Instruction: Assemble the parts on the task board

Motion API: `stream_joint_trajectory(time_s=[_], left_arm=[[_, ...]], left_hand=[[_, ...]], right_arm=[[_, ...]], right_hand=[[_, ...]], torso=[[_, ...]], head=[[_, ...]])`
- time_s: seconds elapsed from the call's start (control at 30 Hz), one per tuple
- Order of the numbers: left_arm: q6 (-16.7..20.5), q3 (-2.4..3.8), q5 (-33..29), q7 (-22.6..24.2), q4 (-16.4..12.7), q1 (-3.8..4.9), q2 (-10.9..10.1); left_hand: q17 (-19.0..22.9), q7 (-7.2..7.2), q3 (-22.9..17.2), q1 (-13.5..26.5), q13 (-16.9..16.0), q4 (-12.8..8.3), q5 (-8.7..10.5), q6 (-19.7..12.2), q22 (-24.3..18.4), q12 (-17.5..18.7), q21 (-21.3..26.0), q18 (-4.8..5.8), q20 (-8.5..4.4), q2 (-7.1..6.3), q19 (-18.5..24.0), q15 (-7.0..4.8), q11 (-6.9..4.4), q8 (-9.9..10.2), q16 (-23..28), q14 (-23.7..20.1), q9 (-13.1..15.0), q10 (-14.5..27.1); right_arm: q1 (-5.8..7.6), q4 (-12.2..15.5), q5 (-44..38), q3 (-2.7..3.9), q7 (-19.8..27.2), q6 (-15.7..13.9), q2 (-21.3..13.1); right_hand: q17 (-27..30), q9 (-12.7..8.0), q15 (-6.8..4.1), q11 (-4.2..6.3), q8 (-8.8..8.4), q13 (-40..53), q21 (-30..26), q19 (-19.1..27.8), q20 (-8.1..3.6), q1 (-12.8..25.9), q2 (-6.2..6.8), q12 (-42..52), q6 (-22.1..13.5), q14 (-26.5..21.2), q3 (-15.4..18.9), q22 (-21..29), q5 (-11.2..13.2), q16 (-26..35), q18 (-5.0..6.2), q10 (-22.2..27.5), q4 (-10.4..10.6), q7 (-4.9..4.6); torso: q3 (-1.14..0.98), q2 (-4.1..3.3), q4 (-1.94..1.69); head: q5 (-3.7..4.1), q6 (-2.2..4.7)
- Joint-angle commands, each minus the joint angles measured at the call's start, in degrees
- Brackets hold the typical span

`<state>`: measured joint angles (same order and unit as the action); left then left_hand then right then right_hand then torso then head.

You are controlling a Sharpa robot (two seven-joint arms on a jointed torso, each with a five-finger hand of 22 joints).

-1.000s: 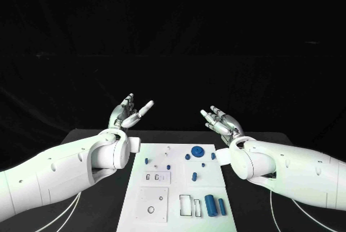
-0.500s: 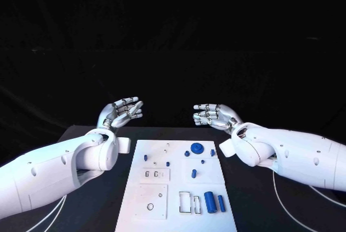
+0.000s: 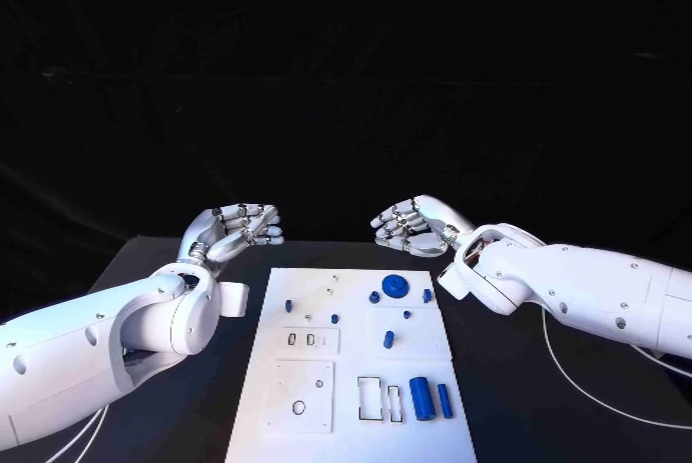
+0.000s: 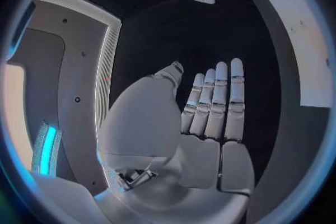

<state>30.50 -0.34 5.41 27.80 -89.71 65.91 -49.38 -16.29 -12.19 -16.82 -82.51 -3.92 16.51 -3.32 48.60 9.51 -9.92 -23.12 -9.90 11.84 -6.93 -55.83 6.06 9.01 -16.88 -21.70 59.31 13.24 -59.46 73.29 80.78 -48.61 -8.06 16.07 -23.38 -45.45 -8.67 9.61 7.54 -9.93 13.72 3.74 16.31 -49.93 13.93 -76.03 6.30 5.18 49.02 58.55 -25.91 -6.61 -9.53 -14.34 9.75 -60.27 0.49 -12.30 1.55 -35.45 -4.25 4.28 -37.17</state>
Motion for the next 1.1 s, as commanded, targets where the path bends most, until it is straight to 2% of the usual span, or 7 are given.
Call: stream_joint_trajectory(time_s=[0.03, 0.17, 0.37, 0.4, 0.5, 0.63, 1.1], left_arm=[[-3.3, 0.21, 1.5, -0.8, -1.8, 0.25, -0.8], [-3.8, 0.4, 1.6, -1.3, -3.9, 0.38, -1.8], [-4.3, 0.82, 1.7, -1.7, -7.1, 0.51, -3.2], [-4.4, 0.91, 1.7, -1.8, -7.5, 0.52, -3.4], [-4.5, 1.12, 1.7, -1.9, -8.4, 0.56, -3.8], [-4.7, 1.28, 1.7, -2.0, -9.0, 0.61, -4.1], [-5.1, 1.43, 1.6, -2.4, -9.0, 0.65, -4.0]], left_hand=[[-0.9, 0.01, -0.6, 0.0, 0.0, 0.0, 0.19, 0.6, 0.3, 0.5, -0.7, -0.64, -0.35, -0.71, -1.0, -0.35, -0.19, -0.2, -0.5, 1.2, -0.1, -0.9], [-1.4, 0.06, -0.8, 0.0, -0.1, 0.0, 0.2, 0.8, 0.4, 0.8, -1.1, -0.62, -0.55, -0.98, -1.4, -0.52, -0.29, -0.1, -0.8, 1.8, -0.1, -1.4], [-1.6, 0.07, -0.8, 0.1, -0.1, 0.0, 0.2, 0.8, 0.5, 0.9, -1.3, -0.61, -0.61, -1.19, -1.5, -0.54, -0.3, -0.1, -0.9, 1.8, -0.1, -1.5], [-1.6, 0.07, -0.8, 0.1, -0.1, 0.0, 0.2, 0.8, 0.5, 0.9, -1.3, -0.61, -0.61, -1.19, -1.5, -0.54, -0.3, -0.1, -0.9, 1.8, -0.1, -1.5], [-1.7, 0.04, -0.8, 0.2, 0.0, 0.0, 0.21, 0.8, 0.5, 1.1, -1.4, -0.58, -0.64, -1.31, -1.6, -0.52, -0.27, 0.0, -0.8, 1.8, -0.2, -1.4], [-1.8, -0.01, -0.8, 0.3, 0.0, 0.0, 0.2, 0.7, 0.5, 1.3, -1.5, -0.56, -0.65, -1.42, -1.6, -0.49, -0.22, 0.2, -0.8, 1.7, -0.2, -1.3], [-2.2, -0.29, -0.7, 0.7, 0.1, 0.0, 0.21, 0.3, 0.6, 1.9, -1.7, -0.49, -0.63, -1.59, -1.6, -0.32, 0.01, 0.5, -0.6, 1.3, -0.3, -1.0]], right_arm=[[0.49, 0.4, -16.0, 0.12, -5.2, 3.3, -0.1], [0.87, 1.0, -25.2, 0.22, -8.7, 5.2, -0.4], [1.09, 1.8, -37.5, 0.3, -13.8, 9.1, -0.3], [1.1, 1.9, -39.0, 0.3, -14.5, 9.7, -0.2], [1.04, 2.0, -42.3, 0.3, -15.9, 10.7, 0.0], [0.95, 2.0, -44.8, 0.31, -17.2, 11.5, 0.2], [0.39, 1.9, -48.3, 0.28, -19.3, 14.2, 0.5]], right_hand=[[-3.6, 0.7, -3.12, 2.12, 1.15, 0.3, 5.3, -7.8, -3.2, 0.6, 2.83, -1.1, 4.2, 9.3, -2.4, -2.4, -0.7, -3.7, 0.7, -6.1, -1.4, 0.85], [-9.3, 1.4, -5.74, 3.58, 1.48, 0.3, 12.4, -13.6, -6.15, 1.3, 4.08, -1.6, 5.9, 17.9, -1.3, -6.5, -1.2, -9.7, 0.63, -7.8, -2.1, 2.02], [-22.1, 2.5, -7.45, 4.2, 0.75, 0.7, 23.7, -18.9, -8.02, 3.1, 5.57, -1.3, 6.4, 26.0, -0.9, -14.1, -4.1, -25.4, 0.39, -6.2, -1.5, 3.09], [-23.0, 2.5, -7.29, 4.32, 0.63, 0.7, 25.7, -19.3, -8.08, 3.3, 5.88, -1.5, 6.2, 25.7, -0.7, -16.8, -4.1, -26.4, 0.1, -5.9, -1.4, 2.94], [-40.4, 3.2, -6.96, 4.13, -0.02, 1.2, 40.6, -23.1, -7.78, 3.4, 6.07, -1.4, 5.2, 26.2, 0.2, -35.1, -4.2, -44.3, -2.07, -3.5, -1.1, 2.71], [-48.5, 3.7, -6.64, 3.9, -0.31, 1.7, 48.1, -25.0, -7.44, 3.2, 6.0, -1.5, 4.7, 26.6, 1.1, -44.8, -4.2, -52.4, -3.2, -2.1, -0.9, 2.75], [-55.2, 4.3, -6.27, 3.69, -0.7, 2.2, 54.5, -26.4, -6.93, 2.9, 5.86, -1.1, 3.9, 27.1, 2.3, -53.2, -4.2, -59.2, -4.17, -0.8, -0.6, 2.65]], torso=[[0.45, -1.55, -0.77], [0.78, -2.41, -1.4], [1.28, -3.67, -2.24], [1.34, -3.88, -2.32], [1.46, -4.36, -2.49], [1.58, -4.81, -2.62], [1.79, -5.58, -3.29]], head=[[0.74, 0.22], [1.46, 0.24], [2.37, 0.22], [2.5, 0.27], [2.73, 0.38], [2.87, 0.52], [3.42, 0.29]])
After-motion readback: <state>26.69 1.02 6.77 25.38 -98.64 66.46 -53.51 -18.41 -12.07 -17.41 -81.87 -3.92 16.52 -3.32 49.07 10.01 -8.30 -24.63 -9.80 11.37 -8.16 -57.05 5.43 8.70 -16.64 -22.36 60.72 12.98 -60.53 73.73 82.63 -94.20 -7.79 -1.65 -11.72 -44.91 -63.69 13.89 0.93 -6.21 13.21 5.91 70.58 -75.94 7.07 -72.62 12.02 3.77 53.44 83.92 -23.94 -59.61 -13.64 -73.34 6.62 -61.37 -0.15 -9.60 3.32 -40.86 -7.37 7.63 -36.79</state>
